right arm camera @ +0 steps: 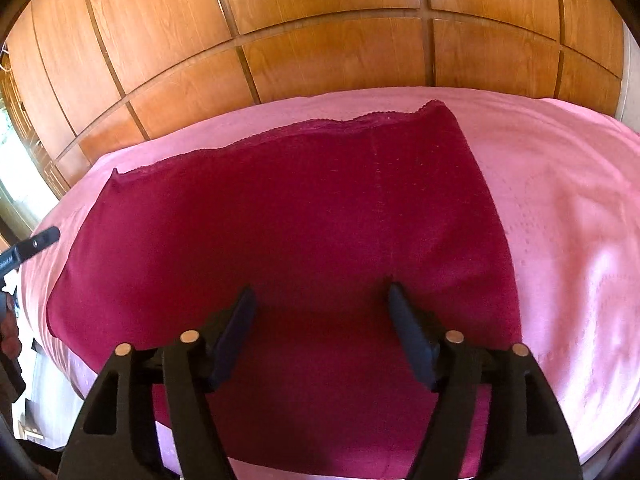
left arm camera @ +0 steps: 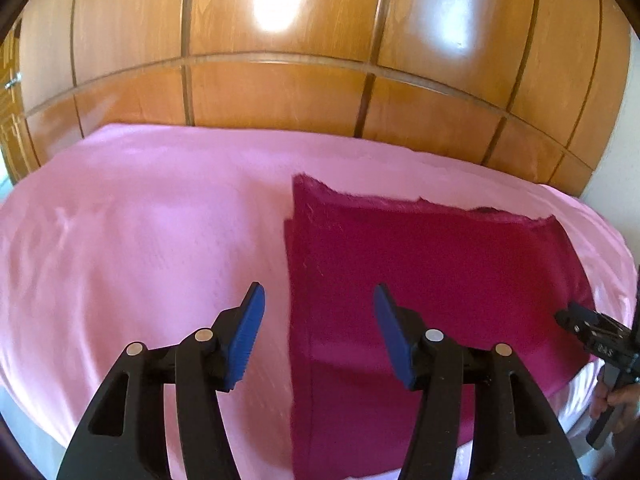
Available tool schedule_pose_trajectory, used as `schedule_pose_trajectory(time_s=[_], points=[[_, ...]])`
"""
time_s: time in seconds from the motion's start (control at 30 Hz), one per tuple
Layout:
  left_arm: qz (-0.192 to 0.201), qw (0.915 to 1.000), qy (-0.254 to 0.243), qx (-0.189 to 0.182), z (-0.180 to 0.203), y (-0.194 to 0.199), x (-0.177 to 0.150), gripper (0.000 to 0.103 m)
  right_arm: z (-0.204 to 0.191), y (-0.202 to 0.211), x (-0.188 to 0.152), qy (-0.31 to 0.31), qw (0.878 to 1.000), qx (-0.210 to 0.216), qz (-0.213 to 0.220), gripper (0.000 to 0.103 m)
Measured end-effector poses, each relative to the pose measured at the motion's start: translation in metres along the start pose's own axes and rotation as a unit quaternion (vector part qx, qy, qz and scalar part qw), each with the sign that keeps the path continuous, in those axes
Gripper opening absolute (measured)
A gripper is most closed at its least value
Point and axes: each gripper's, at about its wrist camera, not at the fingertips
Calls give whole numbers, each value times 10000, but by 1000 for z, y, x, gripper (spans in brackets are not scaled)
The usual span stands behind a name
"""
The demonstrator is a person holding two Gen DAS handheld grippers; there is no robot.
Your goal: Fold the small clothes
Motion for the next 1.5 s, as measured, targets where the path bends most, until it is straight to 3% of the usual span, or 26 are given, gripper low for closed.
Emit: schedule_pose_trajectory(time_s=[0.6, 0.93, 1.13, 1.27, 1.43, 1.5], points=[[39, 9996, -233, 178, -9, -22, 30, 56, -11, -5, 4, 9, 9998, -180, 50, 81], [-247, 9995, -185, 70, -15, -53, 39, 55, -11, -7, 5, 54, 9998, -202, 39, 84], [-680, 9972, 43, -302, -18, -81, 44, 33, -10, -6, 5, 52, 9998, -195, 45, 85], [-826, 9948, 280, -531, -22, -94, 50, 6, -10, -6, 5, 58, 9998, -190, 43, 85], [-461, 9971, 418, -432, -22, -87, 59, 5, -11, -6, 2, 60, 9998, -187, 74, 85], [-525, 9971, 474, -283, -23, -99, 60, 5, -12, -6, 1, 77, 9997, -200, 84, 85]])
Point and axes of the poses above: each gripper's, at about its wrist camera, not at the fingertips, and y roughly against the way its jaws point, z to its right, x to its top, and after that the axes turned 5 degrees about y, right-handed
